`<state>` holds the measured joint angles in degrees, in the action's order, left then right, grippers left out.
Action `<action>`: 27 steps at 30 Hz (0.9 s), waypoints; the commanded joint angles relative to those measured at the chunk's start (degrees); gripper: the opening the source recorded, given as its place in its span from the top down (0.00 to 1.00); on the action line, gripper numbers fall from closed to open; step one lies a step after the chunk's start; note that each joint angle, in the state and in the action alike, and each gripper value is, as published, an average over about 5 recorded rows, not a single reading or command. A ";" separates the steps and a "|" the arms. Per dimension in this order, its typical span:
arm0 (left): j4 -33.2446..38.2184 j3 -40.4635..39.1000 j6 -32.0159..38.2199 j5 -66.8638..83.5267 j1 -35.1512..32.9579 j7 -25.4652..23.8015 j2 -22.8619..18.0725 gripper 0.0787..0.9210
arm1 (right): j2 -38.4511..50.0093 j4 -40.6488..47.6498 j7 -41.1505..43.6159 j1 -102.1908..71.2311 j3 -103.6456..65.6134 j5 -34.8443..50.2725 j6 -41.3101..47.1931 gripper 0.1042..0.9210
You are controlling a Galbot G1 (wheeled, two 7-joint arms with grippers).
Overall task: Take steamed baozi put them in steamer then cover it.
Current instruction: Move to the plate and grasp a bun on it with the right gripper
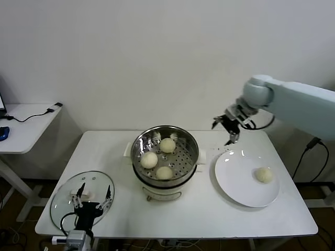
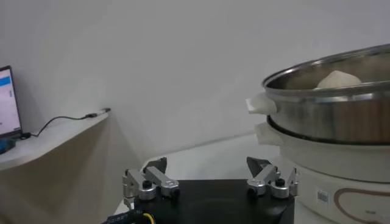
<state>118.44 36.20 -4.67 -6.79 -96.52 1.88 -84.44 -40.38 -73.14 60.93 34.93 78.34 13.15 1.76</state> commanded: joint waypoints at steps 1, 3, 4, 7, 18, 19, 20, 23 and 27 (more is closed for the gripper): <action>-0.05 0.04 0.69 0.06 -0.26 -0.06 -0.15 0.12 | 11.61 5.50 2.28 -17.05 -13.19 -5.43 8.61 0.12; -0.04 0.07 0.73 0.06 -0.37 -0.06 -0.19 0.12 | 11.39 8.32 3.35 -21.65 -17.34 -8.46 7.10 0.12; -0.04 0.11 0.73 0.06 -0.39 -0.06 -0.20 0.12 | 11.07 9.83 3.71 -23.50 -19.01 -9.79 6.34 0.12; -0.08 0.25 0.64 0.03 -0.43 -0.03 -0.19 0.12 | 9.77 14.15 4.37 -28.66 -23.78 -13.80 4.05 0.12; -0.83 0.35 0.22 -0.62 -0.27 0.11 -0.20 0.12 | 4.42 22.05 4.37 -38.56 -34.33 -20.75 0.98 0.12; -0.91 0.35 0.21 -0.70 -0.28 0.12 -0.23 0.12 | 3.77 22.73 4.34 -38.83 -34.81 -20.96 0.81 0.12; -0.97 0.35 0.21 -0.77 -0.29 0.13 -0.26 0.12 | 3.08 23.37 4.31 -39.02 -35.24 -21.17 0.61 0.12; -1.09 0.39 0.20 -0.93 -0.35 0.14 -0.33 0.12 | 0.95 25.33 4.26 -39.17 -36.16 -21.81 0.08 0.12; -1.23 0.53 0.20 -1.08 -0.37 0.15 -0.37 0.12 | -1.57 27.43 4.18 -38.94 -36.86 -22.49 -0.45 0.12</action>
<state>117.30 36.69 -4.49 -7.76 -96.85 2.01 -84.75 -38.38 -51.51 64.72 0.86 46.92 -6.08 1.94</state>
